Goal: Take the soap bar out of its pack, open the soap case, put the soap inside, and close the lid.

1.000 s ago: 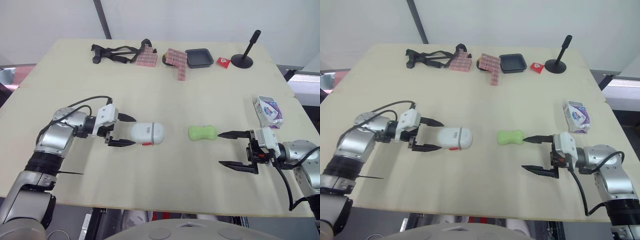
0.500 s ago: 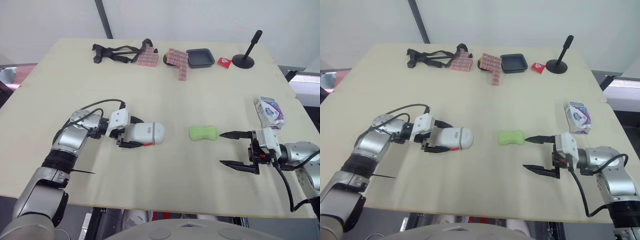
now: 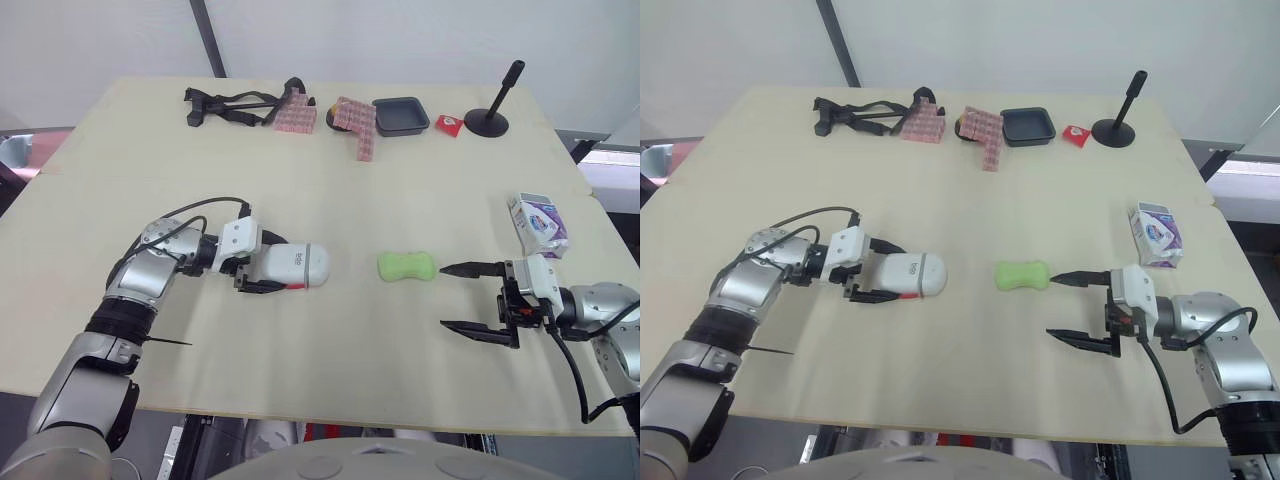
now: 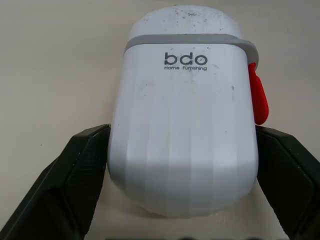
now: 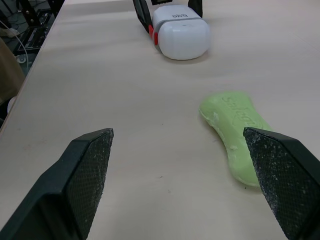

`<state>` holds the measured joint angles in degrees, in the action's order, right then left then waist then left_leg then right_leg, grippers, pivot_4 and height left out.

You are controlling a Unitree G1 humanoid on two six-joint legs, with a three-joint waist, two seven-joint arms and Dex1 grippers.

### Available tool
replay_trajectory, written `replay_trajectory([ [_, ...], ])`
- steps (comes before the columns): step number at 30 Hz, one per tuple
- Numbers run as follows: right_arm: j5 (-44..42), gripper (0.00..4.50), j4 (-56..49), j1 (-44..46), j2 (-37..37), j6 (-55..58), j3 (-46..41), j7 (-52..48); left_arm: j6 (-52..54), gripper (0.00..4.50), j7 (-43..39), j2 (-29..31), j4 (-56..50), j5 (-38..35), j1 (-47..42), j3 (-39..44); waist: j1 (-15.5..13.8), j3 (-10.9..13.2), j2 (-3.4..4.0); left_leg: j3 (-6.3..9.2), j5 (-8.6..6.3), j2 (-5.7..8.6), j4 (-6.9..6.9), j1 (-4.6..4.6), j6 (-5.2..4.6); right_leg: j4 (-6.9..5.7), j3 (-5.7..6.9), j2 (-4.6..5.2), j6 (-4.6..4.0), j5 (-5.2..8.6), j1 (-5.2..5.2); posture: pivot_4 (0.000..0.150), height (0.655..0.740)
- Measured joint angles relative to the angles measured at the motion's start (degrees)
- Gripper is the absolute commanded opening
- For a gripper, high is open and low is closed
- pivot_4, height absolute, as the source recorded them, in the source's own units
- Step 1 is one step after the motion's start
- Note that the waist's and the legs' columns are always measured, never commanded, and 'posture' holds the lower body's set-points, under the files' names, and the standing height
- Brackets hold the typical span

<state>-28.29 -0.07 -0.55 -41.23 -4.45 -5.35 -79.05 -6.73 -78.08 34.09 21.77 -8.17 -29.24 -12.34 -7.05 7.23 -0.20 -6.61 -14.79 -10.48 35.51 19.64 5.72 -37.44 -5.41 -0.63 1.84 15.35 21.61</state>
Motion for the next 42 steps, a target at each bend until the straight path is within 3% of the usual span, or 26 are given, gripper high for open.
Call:
replay_trajectory([
  [27,0.4,4.47,0.9,-0.5,-0.5,-1.1,0.0,-0.1,-1.6,4.5,-2.3,0.1,1.7,-0.6,-0.6,0.0,0.0,0.0,0.0,0.0,0.0,-0.01,-0.02,0.03,0.0,0.09,0.03,0.02,0.0,0.0,0.0,0.15,0.74],
  [31,0.4,4.5,0.9,-0.5,-0.6,-1.1,0.0,0.0,-2.2,3.46,-2.3,0.1,1.9,-0.5,-0.6,0.0,0.0,0.0,0.0,0.0,0.0,-0.01,-0.02,0.04,0.0,0.09,0.05,0.02,0.0,0.0,0.0,0.15,0.74],
  [42,0.4,4.5,0.8,-0.6,-0.8,-1.0,0.0,0.1,-3.3,3.46,-2.0,0.1,1.9,-0.1,-0.6,0.0,0.0,0.0,-0.01,0.0,0.0,-0.01,-0.03,0.05,0.0,0.12,0.06,0.03,0.0,0.0,0.0,0.15,0.74],
])
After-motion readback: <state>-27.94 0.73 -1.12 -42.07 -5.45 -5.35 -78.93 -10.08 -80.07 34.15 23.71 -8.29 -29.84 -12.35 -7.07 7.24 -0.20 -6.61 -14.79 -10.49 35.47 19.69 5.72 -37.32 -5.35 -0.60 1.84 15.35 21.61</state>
